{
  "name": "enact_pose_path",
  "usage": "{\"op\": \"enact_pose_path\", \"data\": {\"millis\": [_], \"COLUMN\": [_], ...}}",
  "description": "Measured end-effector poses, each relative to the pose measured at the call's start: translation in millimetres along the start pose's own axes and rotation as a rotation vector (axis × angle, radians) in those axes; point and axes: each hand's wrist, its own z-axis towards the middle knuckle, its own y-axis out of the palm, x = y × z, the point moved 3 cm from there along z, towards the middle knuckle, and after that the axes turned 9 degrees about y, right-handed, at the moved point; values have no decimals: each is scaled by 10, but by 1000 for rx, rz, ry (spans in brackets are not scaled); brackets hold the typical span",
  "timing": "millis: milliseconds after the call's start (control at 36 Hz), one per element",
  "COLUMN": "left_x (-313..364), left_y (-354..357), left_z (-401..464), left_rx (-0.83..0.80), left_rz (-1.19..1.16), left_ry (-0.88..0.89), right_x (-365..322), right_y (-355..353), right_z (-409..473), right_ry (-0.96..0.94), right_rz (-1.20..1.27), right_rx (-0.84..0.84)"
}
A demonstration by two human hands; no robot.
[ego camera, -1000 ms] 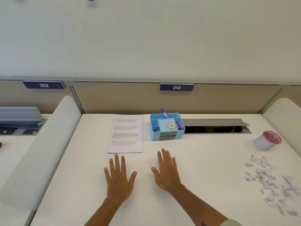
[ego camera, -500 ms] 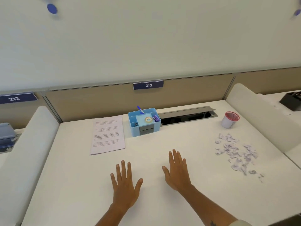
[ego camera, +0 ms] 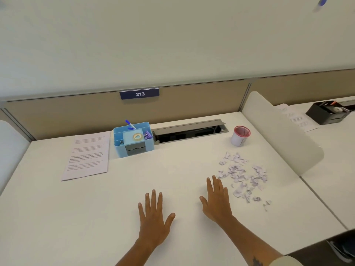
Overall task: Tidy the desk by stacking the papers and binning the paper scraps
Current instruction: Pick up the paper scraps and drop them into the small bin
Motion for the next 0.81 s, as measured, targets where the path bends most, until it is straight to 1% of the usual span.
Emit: {"op": "enact_pose_path", "data": {"millis": [194, 333, 528, 806], "left_x": [613, 842, 948, 964], "left_y": [385, 466, 340, 288], "left_z": [197, 231, 240, 283], "left_rx": [-49, 8, 56, 54], "left_rz": [-21, -2, 10, 24], "left_ry": [-38, -102, -143, -174], "right_x": [635, 901, 1018, 1042], "right_y": [-212, -266, -315, -493], "right_z": [418, 725, 1236, 1919], "right_ry": [9, 2, -29, 58], "right_rz": [-23, -41, -48, -20], "right_rx": [0, -12, -34, -40]}}
